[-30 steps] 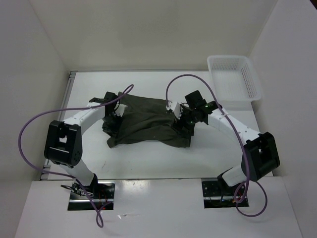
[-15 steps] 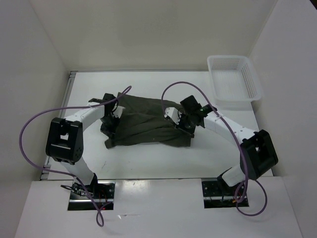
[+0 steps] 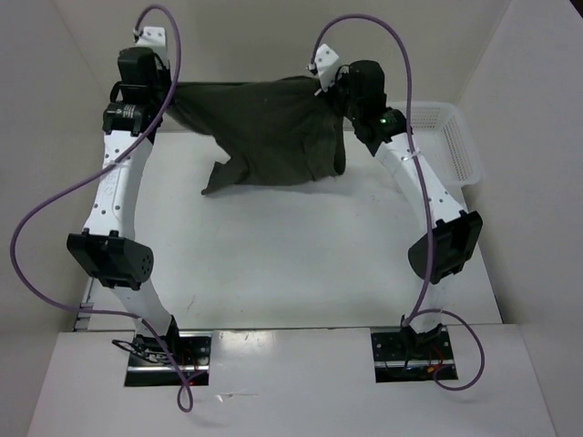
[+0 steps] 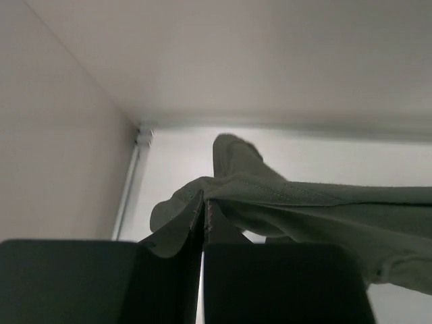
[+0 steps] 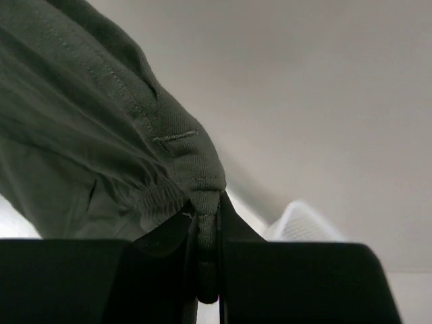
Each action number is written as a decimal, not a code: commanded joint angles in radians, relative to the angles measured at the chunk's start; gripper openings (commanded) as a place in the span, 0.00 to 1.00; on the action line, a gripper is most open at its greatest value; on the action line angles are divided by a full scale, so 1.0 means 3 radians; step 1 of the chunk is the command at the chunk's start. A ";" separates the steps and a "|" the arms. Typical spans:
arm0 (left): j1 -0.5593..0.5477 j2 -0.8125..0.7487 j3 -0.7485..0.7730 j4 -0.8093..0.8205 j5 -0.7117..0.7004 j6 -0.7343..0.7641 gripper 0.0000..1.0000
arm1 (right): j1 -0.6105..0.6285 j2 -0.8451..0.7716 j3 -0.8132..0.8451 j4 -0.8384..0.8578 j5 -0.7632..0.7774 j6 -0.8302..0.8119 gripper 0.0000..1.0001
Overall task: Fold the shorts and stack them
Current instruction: Flatten the shorts out
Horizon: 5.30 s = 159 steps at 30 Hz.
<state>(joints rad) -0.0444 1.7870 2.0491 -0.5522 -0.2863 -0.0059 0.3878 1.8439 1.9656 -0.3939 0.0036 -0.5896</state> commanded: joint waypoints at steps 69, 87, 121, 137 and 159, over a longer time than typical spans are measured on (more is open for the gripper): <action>0.0316 -0.0117 -0.3338 -0.0082 0.0224 0.0020 0.00 | 0.1484 -0.0731 -0.3832 -0.0466 -0.0212 -0.0939 0.29; 0.0608 -0.0231 -0.2485 -0.0374 0.1348 0.0020 0.59 | 0.1484 -0.1063 -0.3229 -0.0472 -0.0129 -0.0940 0.28; 0.0133 0.0660 -0.1942 0.0056 0.1057 0.0020 0.00 | 0.1392 -0.0839 -0.3765 -0.0395 -0.0544 -0.1205 0.00; 0.0245 0.0588 -0.1875 -0.0108 0.0698 0.0020 0.04 | 0.1663 -0.0874 -0.3959 -0.1034 -0.0344 -0.2039 0.00; 0.0133 0.0547 -0.1132 -0.0102 0.1174 0.0020 0.63 | 0.0661 -0.1090 -0.2242 0.0566 -0.0713 0.0303 0.70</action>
<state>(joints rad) 0.0166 1.9659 1.5574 -0.6281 0.0319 -0.0036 0.6376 1.4288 1.2350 -0.3138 -0.1909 -0.6693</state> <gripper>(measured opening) 0.627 0.703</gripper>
